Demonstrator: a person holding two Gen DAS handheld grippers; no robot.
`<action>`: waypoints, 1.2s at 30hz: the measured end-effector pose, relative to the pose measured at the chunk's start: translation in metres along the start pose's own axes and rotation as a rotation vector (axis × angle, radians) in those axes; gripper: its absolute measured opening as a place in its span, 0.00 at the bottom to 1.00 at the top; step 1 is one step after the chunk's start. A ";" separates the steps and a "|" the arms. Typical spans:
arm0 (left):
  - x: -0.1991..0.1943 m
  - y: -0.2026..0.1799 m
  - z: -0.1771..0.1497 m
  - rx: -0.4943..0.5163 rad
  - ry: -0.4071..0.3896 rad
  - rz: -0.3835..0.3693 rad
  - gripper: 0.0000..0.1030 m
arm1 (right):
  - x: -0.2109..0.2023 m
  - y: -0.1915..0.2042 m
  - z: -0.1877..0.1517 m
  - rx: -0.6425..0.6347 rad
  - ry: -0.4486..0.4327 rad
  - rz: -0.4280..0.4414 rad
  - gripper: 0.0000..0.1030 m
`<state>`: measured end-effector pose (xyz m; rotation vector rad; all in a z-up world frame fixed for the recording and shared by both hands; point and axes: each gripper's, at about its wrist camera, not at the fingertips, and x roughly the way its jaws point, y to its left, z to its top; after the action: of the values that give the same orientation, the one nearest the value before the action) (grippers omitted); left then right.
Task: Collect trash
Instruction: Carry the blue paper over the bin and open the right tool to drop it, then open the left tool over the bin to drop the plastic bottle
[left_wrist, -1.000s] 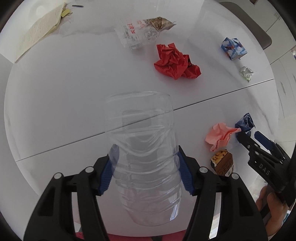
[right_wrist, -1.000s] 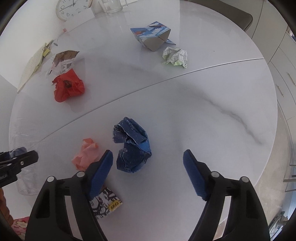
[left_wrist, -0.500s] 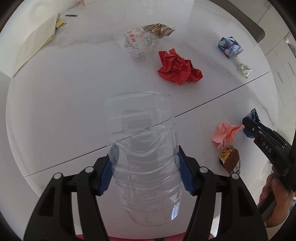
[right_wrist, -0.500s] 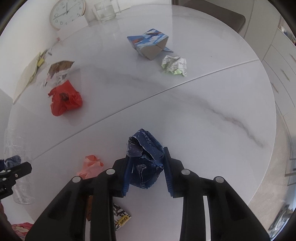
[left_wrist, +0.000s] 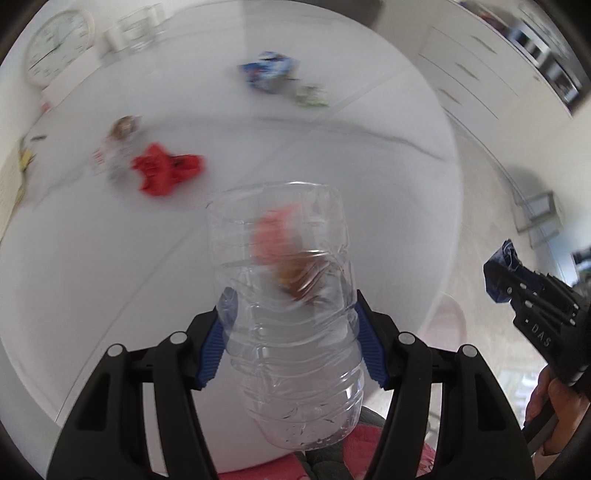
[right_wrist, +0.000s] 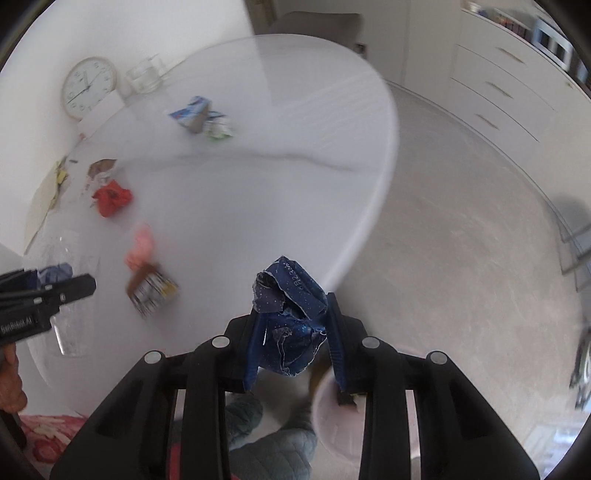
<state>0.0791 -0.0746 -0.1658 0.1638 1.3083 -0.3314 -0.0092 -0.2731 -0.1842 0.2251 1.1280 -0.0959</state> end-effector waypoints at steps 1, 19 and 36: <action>0.001 -0.013 -0.001 0.027 0.003 -0.019 0.58 | -0.005 -0.014 -0.011 0.026 0.005 -0.018 0.31; 0.017 -0.182 -0.042 0.402 0.104 -0.149 0.58 | 0.001 -0.110 -0.109 0.176 0.133 -0.073 0.49; 0.037 -0.239 -0.060 0.522 0.177 -0.211 0.59 | -0.036 -0.166 -0.131 0.260 0.106 -0.205 0.82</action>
<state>-0.0462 -0.2867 -0.2010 0.5054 1.3943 -0.8534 -0.1715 -0.4064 -0.2265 0.3485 1.2412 -0.4177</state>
